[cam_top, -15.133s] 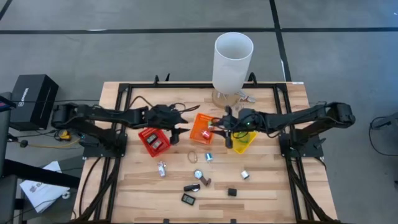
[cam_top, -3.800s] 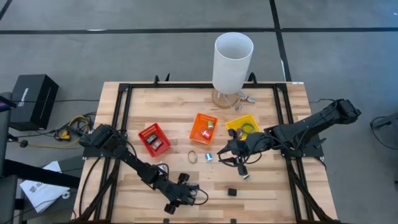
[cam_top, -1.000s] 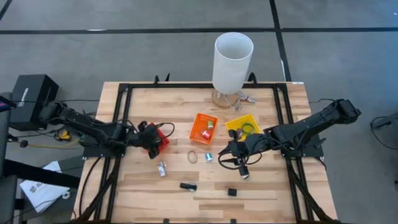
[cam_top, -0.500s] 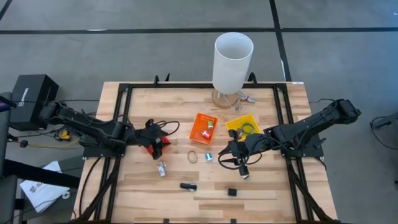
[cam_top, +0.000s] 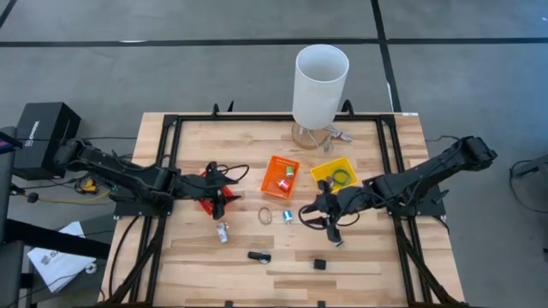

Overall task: Pick & Place Office items
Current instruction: Put the blue charger adapter into the orange bin

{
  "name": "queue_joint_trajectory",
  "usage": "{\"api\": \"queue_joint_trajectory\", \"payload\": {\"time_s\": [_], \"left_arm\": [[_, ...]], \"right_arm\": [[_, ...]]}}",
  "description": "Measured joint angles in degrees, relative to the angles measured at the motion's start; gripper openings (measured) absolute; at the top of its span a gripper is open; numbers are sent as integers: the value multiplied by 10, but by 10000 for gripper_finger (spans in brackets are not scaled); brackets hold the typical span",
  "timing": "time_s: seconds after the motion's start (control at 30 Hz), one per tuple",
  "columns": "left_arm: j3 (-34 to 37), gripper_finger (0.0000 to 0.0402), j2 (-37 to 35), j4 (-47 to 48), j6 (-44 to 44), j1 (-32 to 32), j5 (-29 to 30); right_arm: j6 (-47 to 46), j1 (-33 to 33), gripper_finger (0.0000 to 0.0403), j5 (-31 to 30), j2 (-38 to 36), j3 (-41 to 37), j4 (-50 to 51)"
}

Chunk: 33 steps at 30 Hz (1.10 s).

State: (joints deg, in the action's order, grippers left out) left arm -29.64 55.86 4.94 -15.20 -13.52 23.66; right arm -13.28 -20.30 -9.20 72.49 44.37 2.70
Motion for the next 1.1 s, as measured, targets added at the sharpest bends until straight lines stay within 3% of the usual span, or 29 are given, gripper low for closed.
{"api": "queue_joint_trajectory", "payload": {"time_s": [0.23,0.47,0.7,0.87,1.1], "left_arm": [[0,219,0,-5,0,0,0],[0,207,0,-13,0,0,0],[0,204,0,-21,-1,0,1],[0,204,0,-32,-1,0,1],[0,204,0,-43,-1,2,1]], "right_arm": [[-53,0,132,-35,0,-8,10],[-164,7,132,-124,3,-8,14],[-237,13,132,-149,74,-4,-1],[-244,19,132,-137,128,72,54],[-336,40,132,-113,215,211,225]]}}
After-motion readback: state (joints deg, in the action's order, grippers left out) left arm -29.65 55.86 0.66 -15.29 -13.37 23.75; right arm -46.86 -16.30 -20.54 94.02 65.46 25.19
